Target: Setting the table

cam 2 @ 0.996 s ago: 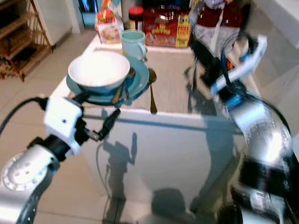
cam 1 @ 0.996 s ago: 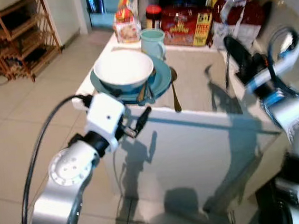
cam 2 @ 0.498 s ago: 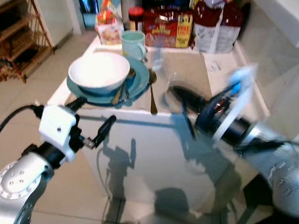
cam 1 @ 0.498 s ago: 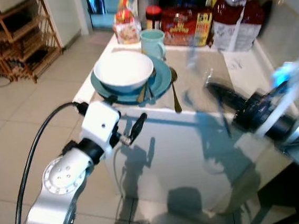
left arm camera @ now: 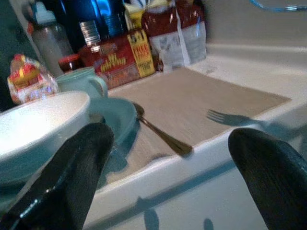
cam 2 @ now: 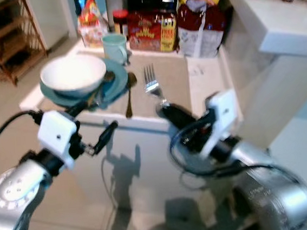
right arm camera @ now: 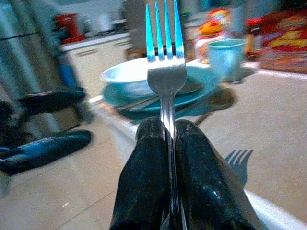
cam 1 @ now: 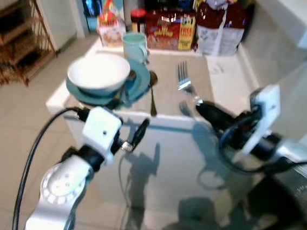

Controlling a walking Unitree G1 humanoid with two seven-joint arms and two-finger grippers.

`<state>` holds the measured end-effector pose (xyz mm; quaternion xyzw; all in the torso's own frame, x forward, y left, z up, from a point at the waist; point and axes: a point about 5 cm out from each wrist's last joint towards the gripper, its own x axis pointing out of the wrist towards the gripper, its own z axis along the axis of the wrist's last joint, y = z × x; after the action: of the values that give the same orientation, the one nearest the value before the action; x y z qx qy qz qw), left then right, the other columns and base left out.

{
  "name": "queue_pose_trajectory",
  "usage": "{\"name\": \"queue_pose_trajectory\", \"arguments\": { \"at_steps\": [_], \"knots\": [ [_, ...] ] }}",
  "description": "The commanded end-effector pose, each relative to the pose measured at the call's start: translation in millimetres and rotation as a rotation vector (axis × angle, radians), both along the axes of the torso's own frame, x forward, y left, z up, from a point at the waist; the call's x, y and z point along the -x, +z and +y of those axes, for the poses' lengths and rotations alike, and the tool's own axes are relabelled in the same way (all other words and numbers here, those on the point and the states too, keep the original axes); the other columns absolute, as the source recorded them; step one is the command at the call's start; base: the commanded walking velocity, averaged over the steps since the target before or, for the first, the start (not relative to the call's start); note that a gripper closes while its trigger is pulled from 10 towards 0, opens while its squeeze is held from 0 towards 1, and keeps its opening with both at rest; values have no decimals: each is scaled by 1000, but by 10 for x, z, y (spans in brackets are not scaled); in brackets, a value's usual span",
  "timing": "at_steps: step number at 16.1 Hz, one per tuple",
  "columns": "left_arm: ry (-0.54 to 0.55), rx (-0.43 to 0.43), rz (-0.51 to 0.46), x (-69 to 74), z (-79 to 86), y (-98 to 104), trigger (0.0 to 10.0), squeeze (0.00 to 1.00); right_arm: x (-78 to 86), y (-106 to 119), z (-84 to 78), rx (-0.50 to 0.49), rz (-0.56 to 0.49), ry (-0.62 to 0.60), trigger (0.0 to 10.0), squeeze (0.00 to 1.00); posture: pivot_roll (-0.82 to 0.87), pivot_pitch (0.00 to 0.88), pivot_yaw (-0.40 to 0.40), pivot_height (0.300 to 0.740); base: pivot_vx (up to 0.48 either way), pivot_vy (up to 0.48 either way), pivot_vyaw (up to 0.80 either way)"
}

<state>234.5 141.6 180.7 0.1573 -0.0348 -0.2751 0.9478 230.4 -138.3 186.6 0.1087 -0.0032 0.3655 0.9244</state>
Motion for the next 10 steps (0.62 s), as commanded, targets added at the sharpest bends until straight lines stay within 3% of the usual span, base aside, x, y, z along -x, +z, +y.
{"name": "queue_pose_trajectory", "arguments": {
  "at_steps": [1, 2, 4, 7, 10],
  "knots": [
    [-28, -3, -18, 26, -43, 31, 10000, 0, 49, 38, -13, 3, -45, 7, 10000, 0, -13, 0, -55, 740, 0, -480, 0],
    [-30, -3, -16, 35, -44, 25, 10000, 0, 85, 40, 15, 41, -78, 43, 10000, 0, -14, 0, -54, 740, 0, -480, 0],
    [-54, -13, -8, 62, -50, 6, 10000, 0, 168, 30, 48, 99, -99, 131, 10000, 0, -14, 0, -55, 740, 0, -480, 800],
    [-59, -13, -7, 73, -45, -1, 10000, 0, 165, 11, -2, 111, -101, 119, 10000, 0, -14, 0, -58, 740, 0, -480, 800],
    [-36, -22, -18, 35, -32, 6, 10000, 0, 102, -3, -61, 81, -83, 59, 10000, 0, -14, 0, -59, 740, 0, -480, 0]
  ]
}}
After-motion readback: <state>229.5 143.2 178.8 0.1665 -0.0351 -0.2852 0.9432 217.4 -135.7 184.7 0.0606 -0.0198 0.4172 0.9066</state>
